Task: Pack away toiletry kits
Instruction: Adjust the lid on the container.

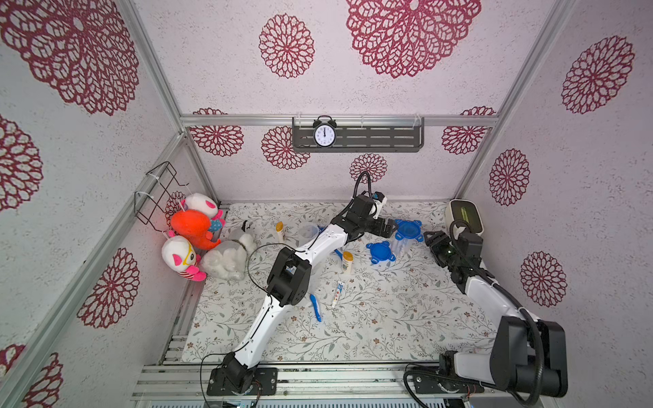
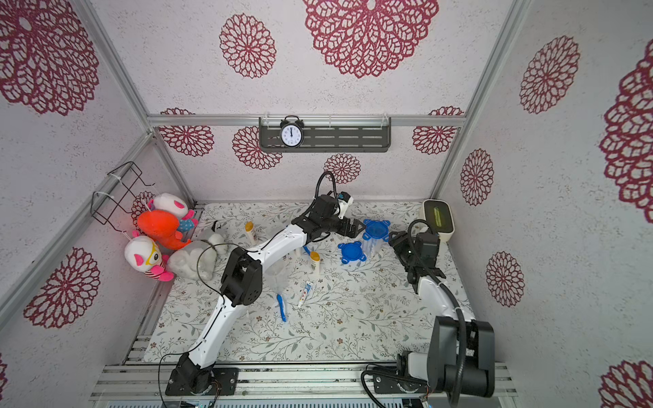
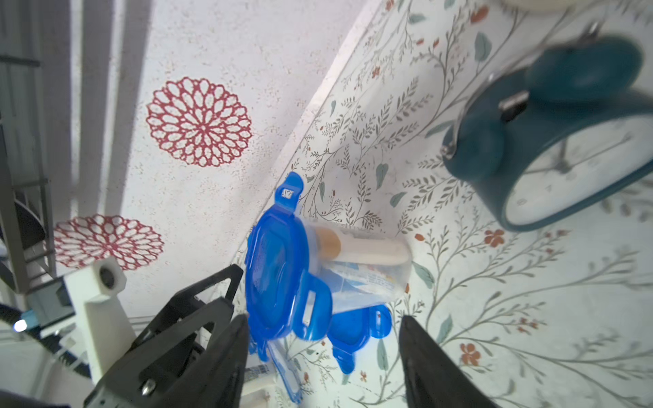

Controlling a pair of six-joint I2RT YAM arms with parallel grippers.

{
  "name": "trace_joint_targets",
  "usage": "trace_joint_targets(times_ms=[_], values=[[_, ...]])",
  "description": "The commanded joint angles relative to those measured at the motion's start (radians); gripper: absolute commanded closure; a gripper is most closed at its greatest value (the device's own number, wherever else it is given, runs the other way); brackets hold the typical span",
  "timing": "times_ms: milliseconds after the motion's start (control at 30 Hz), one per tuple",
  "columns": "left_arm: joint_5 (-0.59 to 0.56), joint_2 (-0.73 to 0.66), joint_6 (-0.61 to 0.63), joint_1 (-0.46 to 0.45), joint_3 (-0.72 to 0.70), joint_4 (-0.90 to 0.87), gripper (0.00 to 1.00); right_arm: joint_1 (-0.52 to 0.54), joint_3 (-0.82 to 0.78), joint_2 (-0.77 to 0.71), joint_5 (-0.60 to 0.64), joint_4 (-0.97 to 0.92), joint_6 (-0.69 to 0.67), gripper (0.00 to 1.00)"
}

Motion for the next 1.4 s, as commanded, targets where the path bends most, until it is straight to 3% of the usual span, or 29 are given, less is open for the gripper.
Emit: trace_joint_targets(times_ms=[0,67,100,300,533,633,1000,1367], values=[[0.001,-0.13,-0.014,0.027,-0.087,0.085,0.01,-0.008,0.125,-0.067,0.051,-0.182,-0.296,0.27],[-0.002,-0.195,-0.014,0.039,-0.176,0.134,0.01,-0.008,0.221,-0.038,-0.006,-0.294,-0.448,0.21],[-0.003,-0.236,-0.014,0.046,-0.223,0.16,0.01,-0.008,0.282,-0.007,-0.041,-0.365,-0.523,0.02],[0.011,-0.419,-0.007,0.092,-0.481,0.289,0.01,-0.007,0.569,0.189,-0.061,-0.695,-0.832,0.01],[0.058,-0.481,0.039,0.102,-0.551,0.277,0.01,-0.006,0.828,0.398,-0.068,-0.94,-1.13,0.02],[0.062,-0.491,0.044,0.103,-0.565,0.274,0.01,0.006,0.959,0.503,-0.028,-1.076,-1.191,0.04],[0.067,-0.497,0.045,0.107,-0.58,0.272,0.01,0.05,1.131,0.644,0.018,-1.175,-1.298,0.01],[0.069,-0.494,0.047,0.108,-0.576,0.261,0.01,0.047,1.249,0.745,-0.088,-1.206,-1.301,0.01]])
